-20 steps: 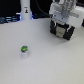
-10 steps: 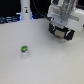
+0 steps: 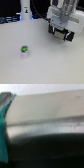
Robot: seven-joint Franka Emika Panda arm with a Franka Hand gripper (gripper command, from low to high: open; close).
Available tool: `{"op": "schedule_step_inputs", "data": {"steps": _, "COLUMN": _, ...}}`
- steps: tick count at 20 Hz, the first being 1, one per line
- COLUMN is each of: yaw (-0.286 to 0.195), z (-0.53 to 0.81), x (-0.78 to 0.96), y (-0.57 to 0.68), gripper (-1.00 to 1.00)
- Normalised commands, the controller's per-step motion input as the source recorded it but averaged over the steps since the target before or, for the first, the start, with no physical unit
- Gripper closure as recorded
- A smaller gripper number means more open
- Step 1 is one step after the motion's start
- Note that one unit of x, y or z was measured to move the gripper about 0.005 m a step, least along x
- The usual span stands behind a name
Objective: Open the kcup holder, insert the kcup into the holder, and close the kcup holder
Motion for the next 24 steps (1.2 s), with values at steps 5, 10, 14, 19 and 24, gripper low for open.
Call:
{"op": "schedule_step_inputs", "data": {"steps": 5, "yaw": -0.089, "z": 0.12, "x": 0.91, "y": -0.38, "gripper": 1.0}}
{"op": "schedule_step_inputs", "data": {"steps": 10, "yaw": -0.089, "z": 0.1, "x": 0.91, "y": -0.39, "gripper": 1.0}}
{"op": "schedule_step_inputs", "data": {"steps": 14, "yaw": -0.091, "z": 0.09, "x": 0.9, "y": -0.41, "gripper": 1.0}}
{"op": "schedule_step_inputs", "data": {"steps": 19, "yaw": -0.092, "z": 0.11, "x": 0.76, "y": -0.39, "gripper": 1.0}}
{"op": "schedule_step_inputs", "data": {"steps": 24, "yaw": -0.091, "z": 0.3, "x": 0.21, "y": -0.06, "gripper": -1.0}}
